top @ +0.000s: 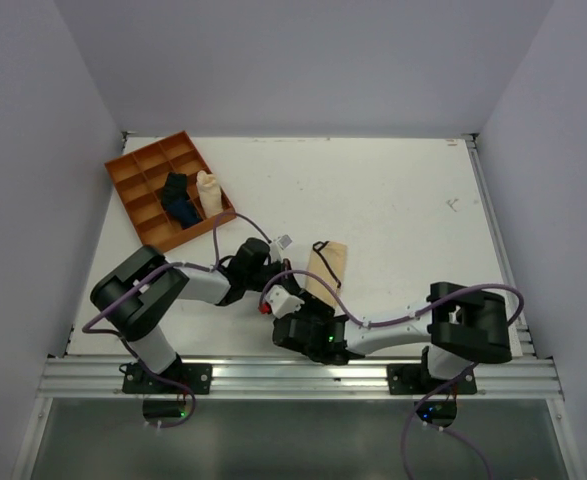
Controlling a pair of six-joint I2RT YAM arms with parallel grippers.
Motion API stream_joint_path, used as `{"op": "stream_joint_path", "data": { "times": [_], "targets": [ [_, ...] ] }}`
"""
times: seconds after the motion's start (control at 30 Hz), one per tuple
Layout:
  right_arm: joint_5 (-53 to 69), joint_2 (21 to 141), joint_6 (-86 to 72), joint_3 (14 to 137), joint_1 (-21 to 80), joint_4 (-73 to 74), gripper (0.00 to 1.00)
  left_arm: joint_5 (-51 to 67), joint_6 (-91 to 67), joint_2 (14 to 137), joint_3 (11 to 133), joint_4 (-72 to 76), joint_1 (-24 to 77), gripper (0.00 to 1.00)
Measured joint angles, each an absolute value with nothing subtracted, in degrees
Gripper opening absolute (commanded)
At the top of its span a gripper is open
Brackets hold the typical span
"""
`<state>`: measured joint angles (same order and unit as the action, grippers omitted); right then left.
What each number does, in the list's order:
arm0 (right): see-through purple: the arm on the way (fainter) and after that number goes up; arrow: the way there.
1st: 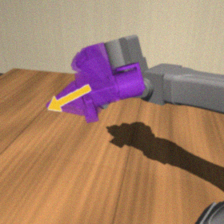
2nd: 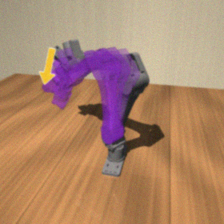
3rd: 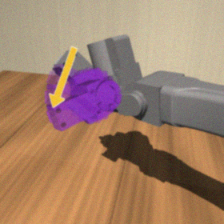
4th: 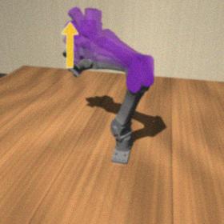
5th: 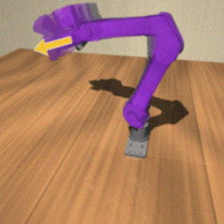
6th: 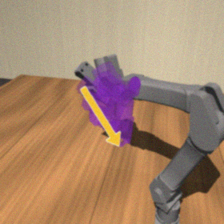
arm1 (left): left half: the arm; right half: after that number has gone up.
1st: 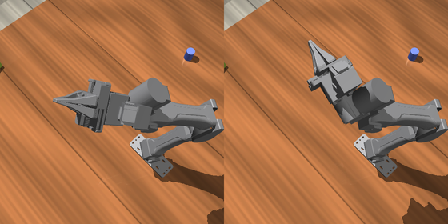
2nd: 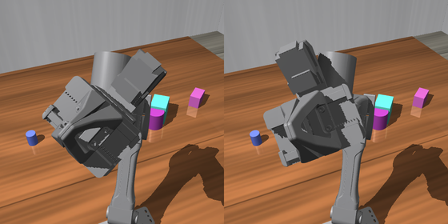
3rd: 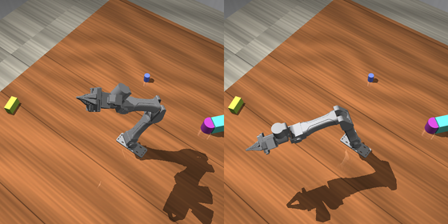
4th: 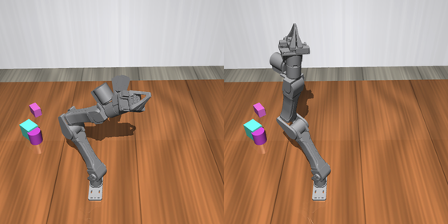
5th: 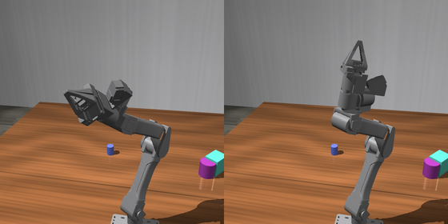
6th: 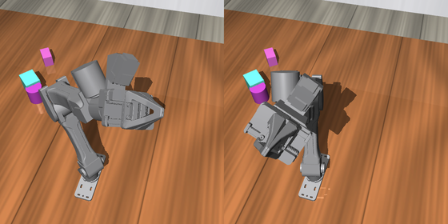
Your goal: Roll the underwear
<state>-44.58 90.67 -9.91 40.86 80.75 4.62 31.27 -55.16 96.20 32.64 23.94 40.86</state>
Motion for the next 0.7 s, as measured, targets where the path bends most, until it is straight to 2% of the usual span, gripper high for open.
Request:
{"op": "stream_joint_path", "data": {
  "times": [0.13, 0.47, 0.7],
  "targets": [
    [-49.69, 96.14, -9.67, 43.09, 82.11, 4.23, 0.60, 32.56, -56.34, 96.60, 31.90, 24.80, 40.18, 0.00],
    [-57.67, 101.21, -11.92, 45.32, 83.37, 5.89, 0.48, 33.26, -56.45, 98.08, 31.68, 25.21, 39.51, 0.00],
    [-61.41, 104.57, -15.51, 48.29, 84.75, 10.48, 0.47, 33.28, -55.94, 98.28, 31.68, 24.47, 39.16, 0.00]
  ]
}}
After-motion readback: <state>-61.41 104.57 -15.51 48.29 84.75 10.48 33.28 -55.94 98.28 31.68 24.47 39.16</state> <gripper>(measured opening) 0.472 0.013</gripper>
